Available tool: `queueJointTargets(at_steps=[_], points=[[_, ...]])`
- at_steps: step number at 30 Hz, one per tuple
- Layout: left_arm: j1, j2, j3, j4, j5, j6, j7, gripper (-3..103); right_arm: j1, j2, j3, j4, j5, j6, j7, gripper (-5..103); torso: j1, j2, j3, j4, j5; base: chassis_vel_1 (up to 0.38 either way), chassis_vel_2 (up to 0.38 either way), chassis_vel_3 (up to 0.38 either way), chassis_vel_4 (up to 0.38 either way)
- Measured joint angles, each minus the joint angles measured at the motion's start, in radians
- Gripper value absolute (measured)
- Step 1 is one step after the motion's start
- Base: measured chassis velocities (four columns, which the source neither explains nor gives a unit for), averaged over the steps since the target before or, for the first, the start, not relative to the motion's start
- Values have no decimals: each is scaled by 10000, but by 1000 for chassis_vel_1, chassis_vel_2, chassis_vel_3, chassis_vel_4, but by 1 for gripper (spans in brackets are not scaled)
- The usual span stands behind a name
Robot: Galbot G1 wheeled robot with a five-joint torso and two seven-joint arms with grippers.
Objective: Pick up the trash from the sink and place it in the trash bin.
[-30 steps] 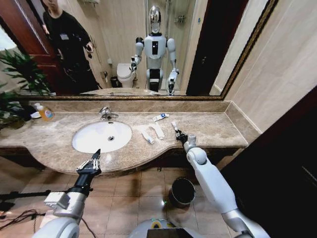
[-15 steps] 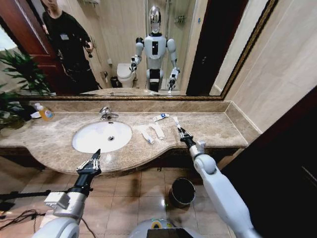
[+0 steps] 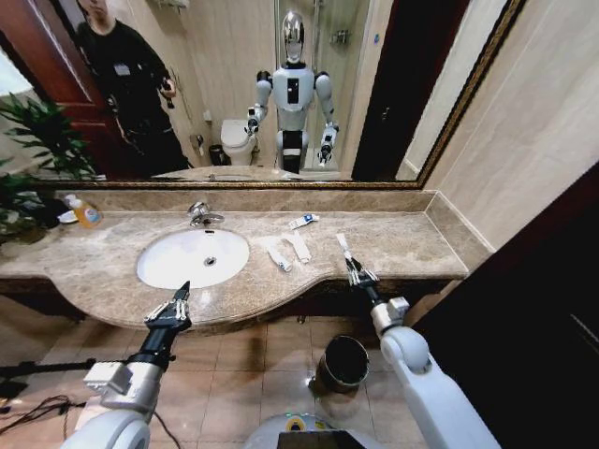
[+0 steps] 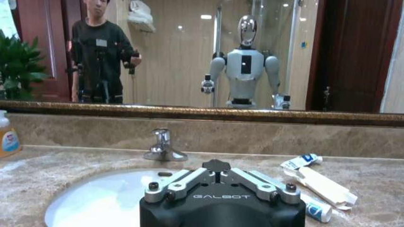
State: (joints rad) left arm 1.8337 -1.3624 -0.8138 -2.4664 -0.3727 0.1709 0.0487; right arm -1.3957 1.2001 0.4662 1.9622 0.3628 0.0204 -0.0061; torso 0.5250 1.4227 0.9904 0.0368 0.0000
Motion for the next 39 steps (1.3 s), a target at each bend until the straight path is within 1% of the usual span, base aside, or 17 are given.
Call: queueJointTargets(at_steps=[3, 4, 6, 8, 11, 12, 16, 20, 23, 25, 28, 29, 32, 33, 36, 37, 39], points=[[0, 0, 0, 0, 0, 0, 0, 0, -819, 9, 284, 153, -69, 482, -142, 16, 0, 0, 0, 0, 0, 0, 0, 0, 0], [0, 0, 0, 0, 0, 0, 0, 0, -819, 9, 284, 153, -69, 482, -142, 16, 0, 0, 0, 0, 0, 0, 0, 0, 0], [0, 0, 0, 0, 0, 0, 0, 0, -1824, 117, 615, 226, -190, 1025, -454, 16, 0, 0, 0, 0, 0, 0, 0, 0, 0], [0, 0, 0, 0, 0, 0, 0, 0, -1997, 123, 665, 227, -211, 1122, -492, 16, 0, 0, 0, 0, 1, 0, 0, 0, 0], [0, 0, 0, 0, 0, 0, 0, 0, -2868, 142, 869, 160, -318, 1684, -652, 16, 0, 0, 0, 0, 0, 0, 0, 0, 0], [0, 0, 0, 0, 0, 0, 0, 0, -2868, 142, 869, 160, -318, 1684, -652, 16, 0, 0, 0, 0, 0, 0, 0, 0, 0], [0, 0, 0, 0, 0, 0, 0, 0, -3497, 102, 974, -389, -405, 2233, -783, 16, 0, 0, 0, 0, -1, 0, 0, 0, 0], [0, 0, 0, 0, 0, 0, 0, 0, -3478, 123, 990, -995, -488, 2344, -861, 16, 0, 0, 1, 0, 0, 0, 0, 0, 0], [0, 0, 0, 0, 0, 0, 0, 0, -3305, 217, 843, -1737, -462, 2218, -924, 16, 1, -1, 1, 0, -1, 0, 0, 0, 0], [0, 0, 0, 0, 0, 0, 0, 0, -3257, 237, 811, -1860, -461, 2187, -965, 16, 1, 0, 1, 0, 0, 0, 0, 0, 0], [0, 0, 0, 0, 0, 0, 1, 0, -2754, 443, 656, -2656, -613, 2077, -1154, 16, 1, 0, 1, 0, 0, 0, 0, 0, 0], [0, 0, 0, 0, 0, 0, 1, 0, -2754, 443, 656, -2656, -613, 2077, -1154, 16, 1, 0, 1, 0, 0, 0, 0, 0, 0], [0, 0, 0, 0, 0, 0, 1, 0, -2130, 634, 547, -3707, -924, 2080, -1274, 16, 2, -1, 2, 1, 1, 0, 0, 0, 0], [0, 0, 0, 0, 0, 0, 1, 0, -2130, 634, 547, -3707, -924, 2080, -1274, 16, 2, -1, 2, 1, 1, 0, 0, 0, 0], [0, 0, 0, -1, 0, 0, 0, 0, -1599, 818, 436, -4825, -954, 2028, -1373, 16, 2, -1, 2, 1, -1, 0, 0, 0, 0], [0, 0, 0, -1, 0, 0, 0, 0, -1599, 818, 436, -4825, -954, 2028, -1373, 16, 2, -1, 2, 1, -1, 0, 0, 0, 0], [0, 0, 0, 0, 0, 0, 0, 0, -1334, 957, 420, -5453, -1006, 2065, -1376, 16, 2, -1, 2, 1, 0, 0, 0, 0, 0]])
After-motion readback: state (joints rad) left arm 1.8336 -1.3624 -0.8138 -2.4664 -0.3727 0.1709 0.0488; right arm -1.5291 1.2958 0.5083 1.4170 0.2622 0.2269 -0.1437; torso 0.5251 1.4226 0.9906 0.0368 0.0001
